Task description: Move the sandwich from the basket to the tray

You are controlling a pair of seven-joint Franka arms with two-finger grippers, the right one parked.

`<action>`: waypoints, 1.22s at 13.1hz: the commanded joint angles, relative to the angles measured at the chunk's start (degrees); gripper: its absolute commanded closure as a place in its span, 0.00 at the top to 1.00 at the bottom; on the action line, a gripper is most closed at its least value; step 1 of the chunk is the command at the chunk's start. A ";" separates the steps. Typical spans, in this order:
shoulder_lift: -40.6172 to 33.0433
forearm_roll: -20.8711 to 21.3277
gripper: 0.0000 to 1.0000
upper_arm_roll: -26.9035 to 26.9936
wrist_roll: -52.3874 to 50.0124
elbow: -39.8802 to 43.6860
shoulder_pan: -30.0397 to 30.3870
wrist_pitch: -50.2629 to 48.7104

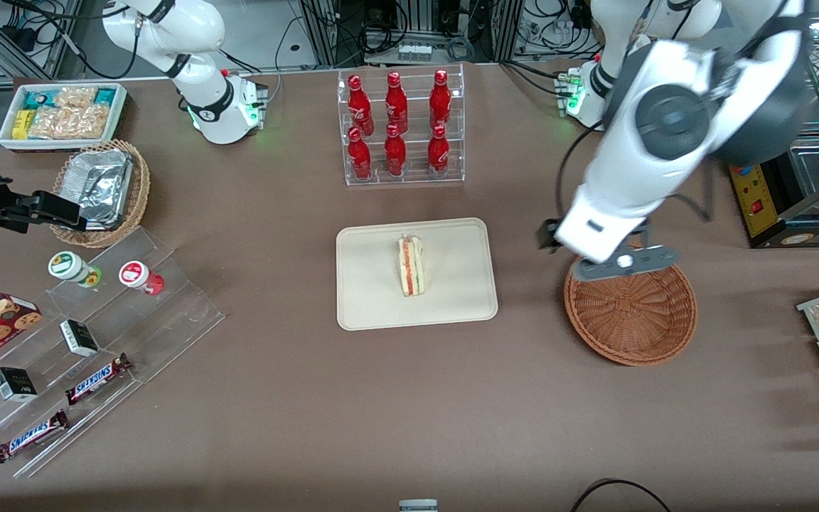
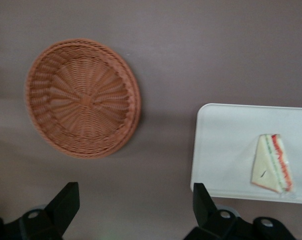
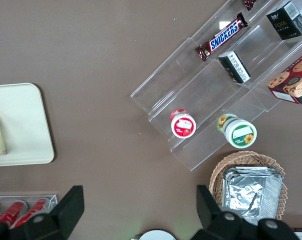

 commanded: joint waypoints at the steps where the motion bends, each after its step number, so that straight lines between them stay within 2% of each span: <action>1: -10.82 -1.17 1.00 -0.54 8.41 -10.09 4.81 0.54; 5: -15.93 -1.17 1.00 -0.37 14.33 -12.74 9.04 -0.51; 9: -17.17 -1.00 1.00 -0.37 18.99 -12.48 13.79 -1.66; 16: -8.03 -0.56 1.00 -0.37 20.04 -0.44 13.18 -3.16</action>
